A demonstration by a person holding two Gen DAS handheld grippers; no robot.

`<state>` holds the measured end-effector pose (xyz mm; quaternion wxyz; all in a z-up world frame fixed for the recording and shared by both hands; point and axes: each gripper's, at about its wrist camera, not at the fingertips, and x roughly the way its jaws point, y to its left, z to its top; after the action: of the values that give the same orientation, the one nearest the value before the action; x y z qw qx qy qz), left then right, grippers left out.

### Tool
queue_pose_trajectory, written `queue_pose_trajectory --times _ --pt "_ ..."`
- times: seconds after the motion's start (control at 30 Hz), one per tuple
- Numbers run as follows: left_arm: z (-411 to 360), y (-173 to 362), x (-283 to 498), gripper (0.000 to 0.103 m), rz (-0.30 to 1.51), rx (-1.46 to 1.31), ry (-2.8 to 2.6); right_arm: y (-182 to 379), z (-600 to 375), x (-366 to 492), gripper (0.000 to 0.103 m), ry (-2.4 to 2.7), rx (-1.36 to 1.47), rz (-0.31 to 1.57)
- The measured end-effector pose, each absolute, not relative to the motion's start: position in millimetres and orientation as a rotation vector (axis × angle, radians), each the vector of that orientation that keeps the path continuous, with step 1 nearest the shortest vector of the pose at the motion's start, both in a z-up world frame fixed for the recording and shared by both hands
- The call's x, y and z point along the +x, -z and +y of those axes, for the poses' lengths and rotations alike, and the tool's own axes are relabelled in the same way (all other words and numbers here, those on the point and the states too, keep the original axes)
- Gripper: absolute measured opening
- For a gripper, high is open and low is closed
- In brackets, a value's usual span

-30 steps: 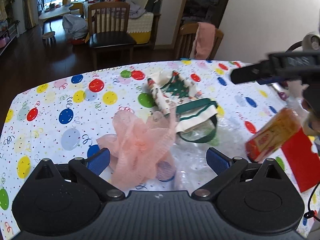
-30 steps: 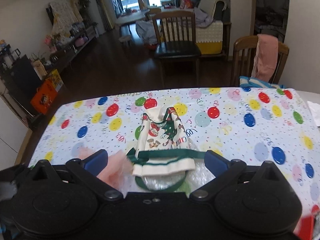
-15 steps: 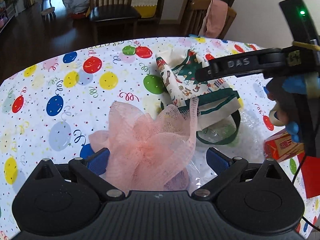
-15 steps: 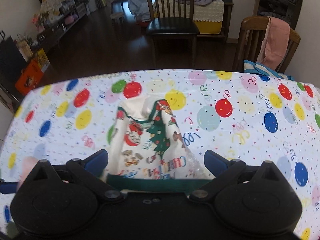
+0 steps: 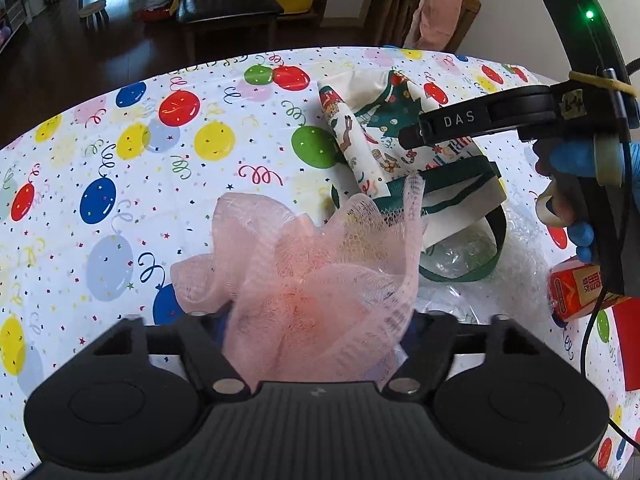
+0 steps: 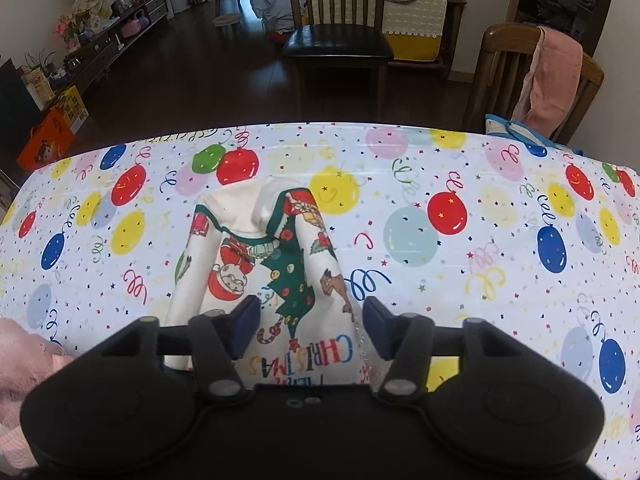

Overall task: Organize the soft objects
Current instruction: 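Grasp the Christmas-print tote bag with the right gripper while the left grasps the pink mesh puff, then lift and carry the tote bag and pink puff with both grippers over the box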

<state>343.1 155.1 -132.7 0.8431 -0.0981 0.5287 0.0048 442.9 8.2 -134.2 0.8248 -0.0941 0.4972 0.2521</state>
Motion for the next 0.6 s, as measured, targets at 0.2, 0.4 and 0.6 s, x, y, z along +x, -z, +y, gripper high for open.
queue_pose_trajectory --times 0.2,0.4,0.6 --pt "156.3 133.9 340.8 0.045 1.116 -0.225 -0.004 125.6 9.7 433.3 0.027 -0.532 -0.226 1.02" --pt "157.6 129.5 334.4 0.032 1.093 -0.25 -0.001 107.5 9.7 417.3 0.006 -0.56 -0.237 0.944" --pt "156.3 123.4 325.1 0.026 1.055 -0.248 0.007 78.4 4.4 397.3 0.004 -0.578 -0.215 0.874"
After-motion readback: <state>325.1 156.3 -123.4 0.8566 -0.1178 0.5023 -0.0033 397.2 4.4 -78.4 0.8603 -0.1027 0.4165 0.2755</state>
